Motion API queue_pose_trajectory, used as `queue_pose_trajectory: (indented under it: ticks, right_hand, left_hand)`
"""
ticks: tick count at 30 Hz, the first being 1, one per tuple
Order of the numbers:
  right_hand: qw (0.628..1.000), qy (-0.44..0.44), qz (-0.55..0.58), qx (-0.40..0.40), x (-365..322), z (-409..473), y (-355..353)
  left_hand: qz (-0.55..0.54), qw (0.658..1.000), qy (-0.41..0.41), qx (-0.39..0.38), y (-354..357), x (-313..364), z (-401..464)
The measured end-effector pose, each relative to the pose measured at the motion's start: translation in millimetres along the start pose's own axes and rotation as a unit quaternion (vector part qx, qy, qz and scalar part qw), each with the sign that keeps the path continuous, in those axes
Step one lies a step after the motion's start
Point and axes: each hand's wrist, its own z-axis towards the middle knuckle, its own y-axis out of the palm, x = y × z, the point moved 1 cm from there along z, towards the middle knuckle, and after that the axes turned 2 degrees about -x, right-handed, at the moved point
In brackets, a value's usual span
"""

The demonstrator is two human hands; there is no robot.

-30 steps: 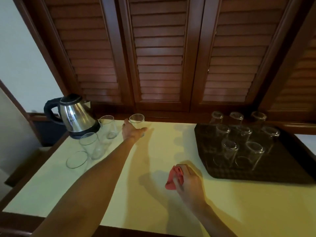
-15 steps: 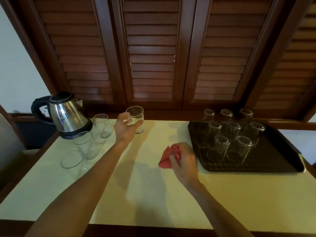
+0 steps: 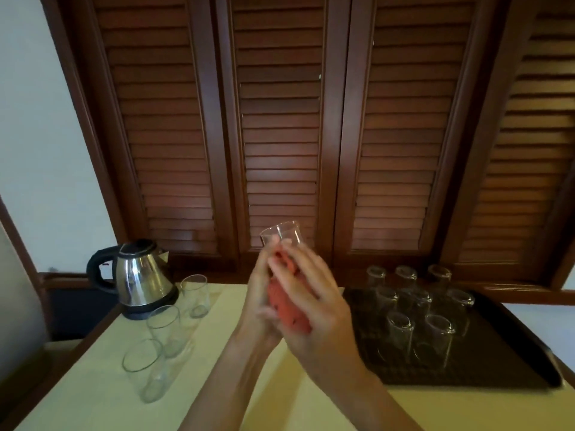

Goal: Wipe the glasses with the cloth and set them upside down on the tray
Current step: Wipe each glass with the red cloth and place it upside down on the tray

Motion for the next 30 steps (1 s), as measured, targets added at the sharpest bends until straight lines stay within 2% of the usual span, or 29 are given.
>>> queue_pose_trajectory:
  ticks: [2,8,11,14,16,20,23,24,27,28,30]
  right_hand:
    - [0.998,-0.033,-0.052,0.002,-7,-9,4]
    - [0.987,0.066,-0.044,0.138,-8,9,-13]
    - [0.977,0.118,0.015,0.179,-12,-4,-13]
    - [0.951,0.214,0.086,0.208,11,7,-23]
    - [0.944,0.218,0.11,0.22,14,9,-27]
    - [0.967,0.156,0.119,0.162,-12,-19,-12]
    - [0.932,0.224,0.209,0.191,6,-6,-21]
    - [0.932,0.228,0.206,0.191,9,-1,-25]
    - [0.967,0.16,0.15,0.132,6,-19,-16]
    - [0.967,0.161,0.16,0.117,9,-26,-11]
    - [0.937,0.245,0.215,0.124,19,-23,-10]
  left_hand:
    - [-0.021,1.0,-0.009,-0.019,4,-2,-6]
    - [0.084,0.996,0.001,0.013,17,-16,-26]
    - [0.104,0.994,0.022,0.015,17,-7,-28]
    - [0.145,0.989,0.021,0.01,19,-8,-34]
    - [0.16,0.987,0.026,0.014,21,-10,-34]
    - [0.185,0.98,0.054,0.047,17,-3,-27]
    - [0.182,0.982,0.028,0.036,15,-20,-35]
    - [0.172,0.984,0.016,0.036,14,-25,-39]
    - [0.152,0.987,0.02,0.039,8,-22,-36]
    - [0.147,0.988,0.027,0.045,7,-19,-35]
    - [0.159,0.986,0.023,0.045,9,-21,-39]
